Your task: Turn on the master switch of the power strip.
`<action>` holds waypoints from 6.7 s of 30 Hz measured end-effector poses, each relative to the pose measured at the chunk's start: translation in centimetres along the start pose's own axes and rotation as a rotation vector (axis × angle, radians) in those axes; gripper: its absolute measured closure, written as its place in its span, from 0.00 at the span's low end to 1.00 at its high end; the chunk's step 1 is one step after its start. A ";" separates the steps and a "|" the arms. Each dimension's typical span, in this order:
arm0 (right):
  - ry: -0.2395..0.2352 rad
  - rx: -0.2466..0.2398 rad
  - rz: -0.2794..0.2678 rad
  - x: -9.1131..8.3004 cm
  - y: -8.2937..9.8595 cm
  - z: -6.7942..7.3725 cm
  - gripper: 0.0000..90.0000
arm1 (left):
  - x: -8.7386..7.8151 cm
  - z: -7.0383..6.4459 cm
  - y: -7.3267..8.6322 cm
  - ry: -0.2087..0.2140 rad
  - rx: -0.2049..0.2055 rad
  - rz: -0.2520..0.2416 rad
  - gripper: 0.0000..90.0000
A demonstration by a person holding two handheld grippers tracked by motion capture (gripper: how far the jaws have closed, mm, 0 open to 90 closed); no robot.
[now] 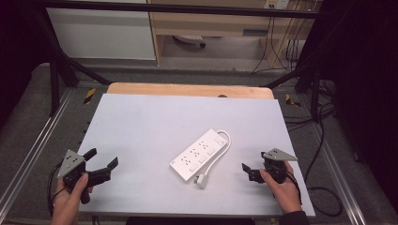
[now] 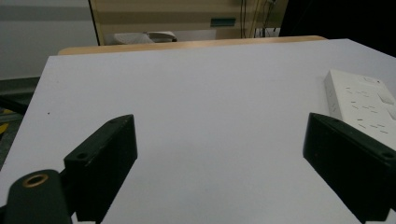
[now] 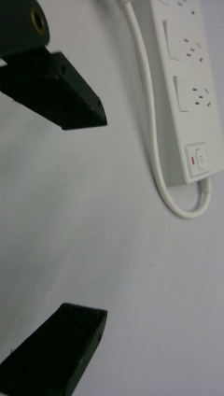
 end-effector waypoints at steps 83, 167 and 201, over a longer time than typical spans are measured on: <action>-0.084 -0.051 -0.026 6.7 -7.9 4.5 1.00 | 2.3 -1.5 0.6 0.061 0.034 0.073 0.08; -0.064 -0.062 0.024 10.4 -6.5 5.3 1.00 | 2.3 -1.6 0.7 0.060 0.047 0.078 0.08; -0.060 -0.066 0.020 10.4 -6.3 5.3 1.00 | 2.3 -1.6 0.7 0.058 0.047 0.078 0.08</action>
Point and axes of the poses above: each handheld gripper's, and its own axes: x roughly forward along the jaws, y roughly out of its underside, z roughly to its left, the point moved 8 cm from there along x, roughly forward along the jaws, and after that the axes turned 9 degrees about x, right-handed, at the moved point
